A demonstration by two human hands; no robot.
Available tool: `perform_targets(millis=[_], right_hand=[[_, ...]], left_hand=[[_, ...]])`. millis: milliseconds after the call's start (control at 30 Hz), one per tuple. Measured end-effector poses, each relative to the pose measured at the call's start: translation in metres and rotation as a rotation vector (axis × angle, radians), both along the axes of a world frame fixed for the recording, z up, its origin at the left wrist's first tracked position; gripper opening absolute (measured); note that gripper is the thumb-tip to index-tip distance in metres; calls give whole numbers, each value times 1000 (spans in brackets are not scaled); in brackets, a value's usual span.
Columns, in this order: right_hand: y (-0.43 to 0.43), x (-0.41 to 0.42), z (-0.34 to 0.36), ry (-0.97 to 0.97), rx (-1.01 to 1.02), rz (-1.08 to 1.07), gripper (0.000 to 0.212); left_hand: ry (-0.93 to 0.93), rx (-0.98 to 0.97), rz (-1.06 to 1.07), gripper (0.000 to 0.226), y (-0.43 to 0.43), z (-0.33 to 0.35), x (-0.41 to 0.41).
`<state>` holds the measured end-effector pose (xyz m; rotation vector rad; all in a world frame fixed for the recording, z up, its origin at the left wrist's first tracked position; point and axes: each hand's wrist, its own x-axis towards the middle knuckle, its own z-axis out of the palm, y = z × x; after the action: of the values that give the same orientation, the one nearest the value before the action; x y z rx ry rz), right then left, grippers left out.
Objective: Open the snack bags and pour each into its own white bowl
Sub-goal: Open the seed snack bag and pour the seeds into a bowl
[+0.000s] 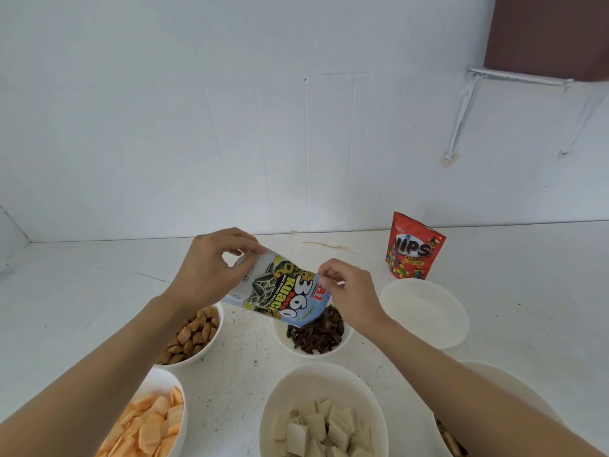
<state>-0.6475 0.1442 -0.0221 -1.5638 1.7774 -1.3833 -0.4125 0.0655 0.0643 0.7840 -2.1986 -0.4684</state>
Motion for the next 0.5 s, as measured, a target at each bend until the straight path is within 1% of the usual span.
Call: perform_targets(millis=[100,233,367,500], right_hand=[[0,0,-4,13,28,-5,18],[-3,2,-7,7,35,-7,14],[-8,5,1,-4,2,-3,10],[-11,7,12,4,-47,-3,8]], left_hand=[[-30,51,-8,18,0,-7,5],[-79,80,-33,23,-1,-6,7],[-14,116,-55,22,-5,2,8],[30,105,-61,22,-9,13,8]])
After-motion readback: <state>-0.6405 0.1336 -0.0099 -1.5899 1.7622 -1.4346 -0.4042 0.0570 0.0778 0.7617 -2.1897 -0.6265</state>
